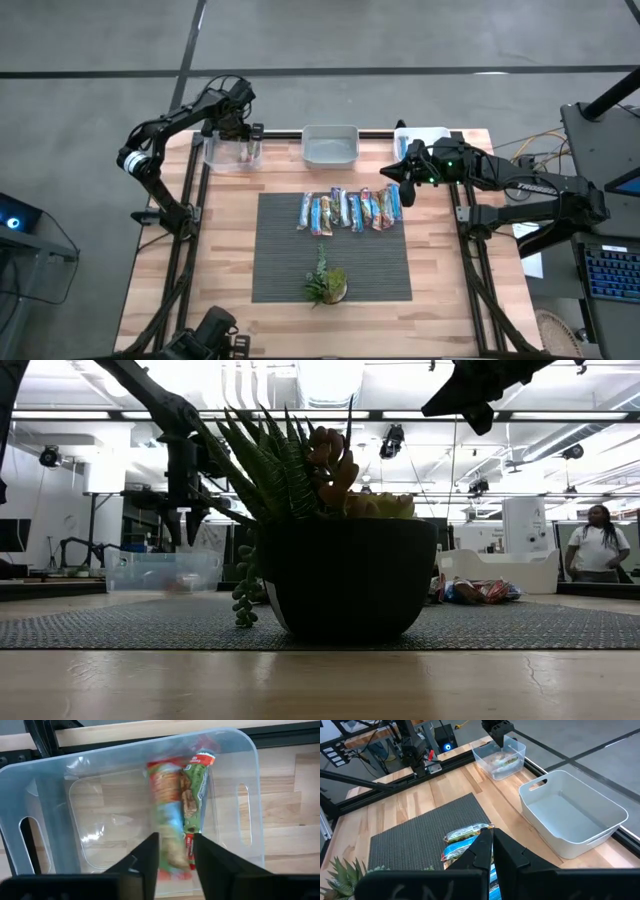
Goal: Pick and place Granola Bars by type
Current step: Put the red granola bar into the transparent bin, then put the yellow granola bar into the white bin
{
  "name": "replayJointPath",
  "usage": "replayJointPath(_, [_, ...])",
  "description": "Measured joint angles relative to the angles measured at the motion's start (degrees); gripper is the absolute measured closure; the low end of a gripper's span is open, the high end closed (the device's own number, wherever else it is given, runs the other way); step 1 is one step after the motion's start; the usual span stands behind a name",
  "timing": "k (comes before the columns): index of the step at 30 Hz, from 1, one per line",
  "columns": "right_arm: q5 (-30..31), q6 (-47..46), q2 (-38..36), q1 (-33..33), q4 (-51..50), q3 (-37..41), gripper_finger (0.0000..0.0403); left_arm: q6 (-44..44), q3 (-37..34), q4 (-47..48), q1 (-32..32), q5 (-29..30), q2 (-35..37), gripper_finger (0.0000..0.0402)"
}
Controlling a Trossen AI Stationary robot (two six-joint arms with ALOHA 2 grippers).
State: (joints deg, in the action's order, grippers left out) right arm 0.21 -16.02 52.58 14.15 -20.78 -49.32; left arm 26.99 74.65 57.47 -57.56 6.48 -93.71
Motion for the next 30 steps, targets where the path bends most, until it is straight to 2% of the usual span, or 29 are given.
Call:
replayJointPath(4, [-0.02,0.14,0.00,0.00,0.00,0.00,0.0394,1.52,-0.02,0.55,0.00,-0.02,0.00,0.0245])
replayJointPath(7, [0.00,0.14,0.02,0.00,0.00,0.00,0.0394,1.59,-0.21,0.63,0.00,-0.18,0.00,0.0227])
replayJointPath(13, [-0.02,0.16,0.02,0.00,0.00,0.00,0.0394,1.73,-1.63,0.77,0.04,-1.10,0.00,0.0223])
replayJointPath(21, [-0.04,0.14,0.02,0.00,0.00,0.00,0.0394,2.04,-3.91,1.27,0.18,-5.86,-0.07,0.0224])
replayJointPath(25, [-0.04,0.14,0.00,0.00,0.00,0.00,0.0394,2.44,-3.58,1.85,0.67,-5.95,-0.07,0.0249])
replayJointPath(30, [-0.05,-0.06,0.00,0.00,0.00,0.00,0.0394,2.23,-1.76,2.61,1.45,-5.90,0.16,0.0332])
